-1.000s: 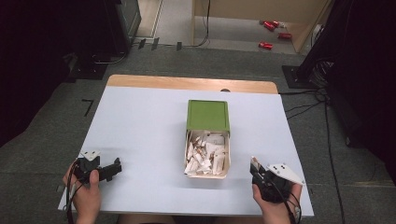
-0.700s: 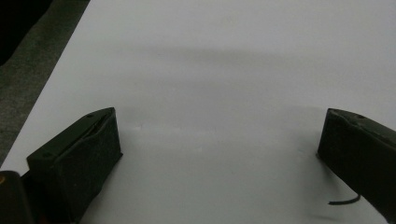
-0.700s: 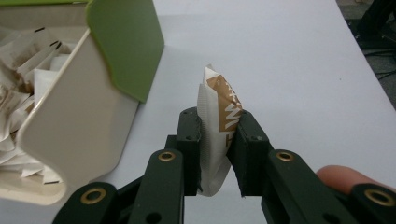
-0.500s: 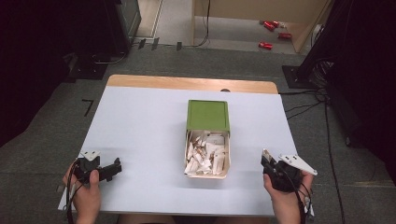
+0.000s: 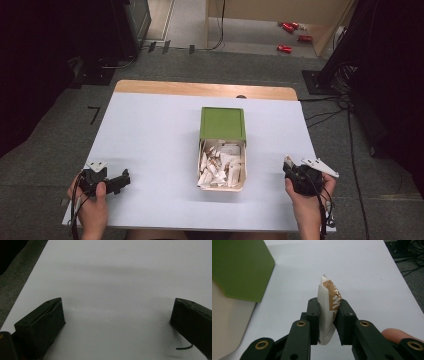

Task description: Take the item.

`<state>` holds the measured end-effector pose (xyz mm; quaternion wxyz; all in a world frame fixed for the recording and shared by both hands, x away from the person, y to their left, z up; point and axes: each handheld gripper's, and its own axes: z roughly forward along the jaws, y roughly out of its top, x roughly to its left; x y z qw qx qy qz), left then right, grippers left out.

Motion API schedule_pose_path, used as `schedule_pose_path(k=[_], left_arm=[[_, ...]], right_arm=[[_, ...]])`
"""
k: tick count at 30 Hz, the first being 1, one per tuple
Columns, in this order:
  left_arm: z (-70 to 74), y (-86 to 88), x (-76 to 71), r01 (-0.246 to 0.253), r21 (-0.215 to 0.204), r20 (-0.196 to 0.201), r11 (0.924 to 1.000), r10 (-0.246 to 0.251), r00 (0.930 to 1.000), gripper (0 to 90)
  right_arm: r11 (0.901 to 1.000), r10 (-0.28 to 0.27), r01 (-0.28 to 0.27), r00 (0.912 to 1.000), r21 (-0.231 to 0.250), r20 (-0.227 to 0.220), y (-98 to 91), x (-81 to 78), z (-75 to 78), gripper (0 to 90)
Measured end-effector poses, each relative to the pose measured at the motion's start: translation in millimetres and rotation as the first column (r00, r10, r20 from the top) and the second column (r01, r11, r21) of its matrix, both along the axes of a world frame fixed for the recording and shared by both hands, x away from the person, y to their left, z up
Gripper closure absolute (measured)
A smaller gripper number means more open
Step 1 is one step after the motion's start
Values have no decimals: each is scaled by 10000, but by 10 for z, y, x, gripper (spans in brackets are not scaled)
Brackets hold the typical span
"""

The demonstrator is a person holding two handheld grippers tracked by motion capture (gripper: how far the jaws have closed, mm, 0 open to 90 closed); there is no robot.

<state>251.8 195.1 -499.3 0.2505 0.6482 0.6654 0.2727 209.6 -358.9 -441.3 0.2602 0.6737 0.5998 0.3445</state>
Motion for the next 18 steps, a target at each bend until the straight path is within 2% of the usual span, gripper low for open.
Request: schedule_pose_path(k=[8,18], left_arm=[[0,0,0,0,-3,0,10000,0,10000,0],[0,0,0,-1,-4,-1,10000,1,10000,0]], right_arm=[[9991,-399,394,9988,-186,-287,-104,103,-222,759],[9956,-690,668,9971,-656,-317,-123,165,-306,759]])
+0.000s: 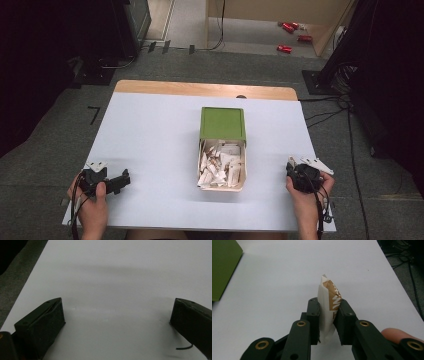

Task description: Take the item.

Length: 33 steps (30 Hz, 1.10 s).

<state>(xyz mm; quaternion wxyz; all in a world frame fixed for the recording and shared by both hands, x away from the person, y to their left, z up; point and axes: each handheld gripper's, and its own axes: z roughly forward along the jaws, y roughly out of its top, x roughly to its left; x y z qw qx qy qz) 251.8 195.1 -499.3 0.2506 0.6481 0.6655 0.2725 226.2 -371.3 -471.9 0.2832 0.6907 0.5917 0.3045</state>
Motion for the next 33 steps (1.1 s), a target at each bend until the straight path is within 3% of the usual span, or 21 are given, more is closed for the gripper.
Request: schedule_pose_path(k=[23,33], left_arm=[[0,0,0,0,-1,1,10000,0,10000,0],[0,0,0,0,2,5,10000,0,10000,0]], right_arm=[[9981,437,-455,9982,-427,-407,146,68,-173,718],[9974,721,-720,9967,44,-372,153,26,-213,637]])
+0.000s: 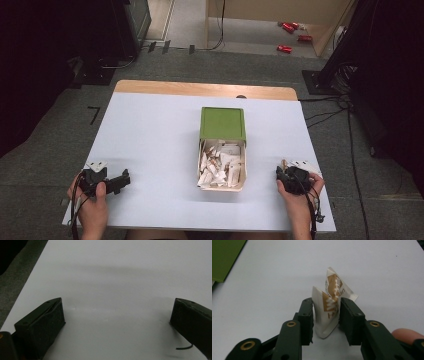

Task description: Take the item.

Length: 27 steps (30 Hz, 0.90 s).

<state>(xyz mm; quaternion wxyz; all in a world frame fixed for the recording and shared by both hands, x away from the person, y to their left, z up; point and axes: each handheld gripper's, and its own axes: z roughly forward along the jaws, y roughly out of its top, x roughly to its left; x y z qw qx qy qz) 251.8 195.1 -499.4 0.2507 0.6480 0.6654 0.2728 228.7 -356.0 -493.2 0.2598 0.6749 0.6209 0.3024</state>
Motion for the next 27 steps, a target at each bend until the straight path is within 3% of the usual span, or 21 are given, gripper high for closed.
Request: schedule_pose_path(k=[5,11,14,27], left_arm=[[0,0,0,0,1,-2,10000,0,10000,0],[0,0,0,-1,-1,0,10000,1,10000,0],[0,0,0,0,-1,-1,10000,0,10000,0],[0,0,0,-1,-3,2,10000,1,10000,0]], right_arm=[[9995,176,-177,9998,250,19,8,-26,25,584],[9949,890,-892,9960,478,78,52,-65,43,425],[9946,979,-982,9951,349,115,75,-83,57,388],[9933,1011,-1019,9947,538,186,157,-183,194,358]])
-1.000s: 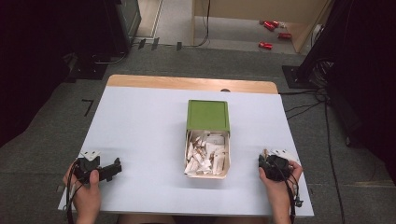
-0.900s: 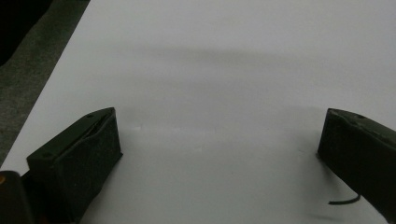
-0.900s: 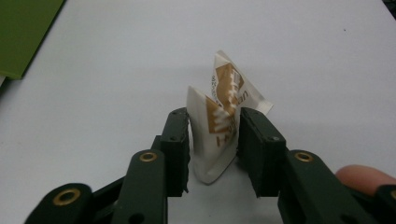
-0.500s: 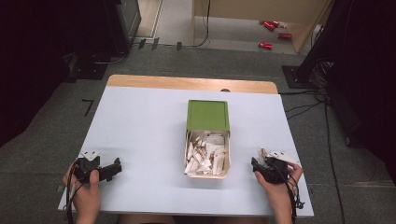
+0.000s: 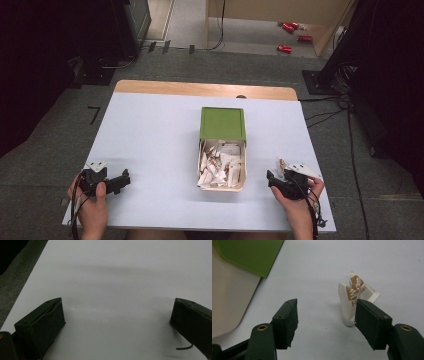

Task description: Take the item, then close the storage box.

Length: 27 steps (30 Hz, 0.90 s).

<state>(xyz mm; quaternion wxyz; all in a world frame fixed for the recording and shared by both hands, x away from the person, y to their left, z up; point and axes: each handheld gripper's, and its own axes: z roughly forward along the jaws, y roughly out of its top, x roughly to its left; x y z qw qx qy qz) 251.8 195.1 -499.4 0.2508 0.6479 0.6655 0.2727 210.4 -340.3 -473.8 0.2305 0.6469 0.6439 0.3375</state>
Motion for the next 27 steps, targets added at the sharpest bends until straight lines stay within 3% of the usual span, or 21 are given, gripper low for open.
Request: schedule_pose_path(k=[27], left_arm=[[0,0,0,3,-3,-6,10000,-3,10000,0]], right_arm=[[9983,489,-491,9988,313,70,434,-333,247,370]])
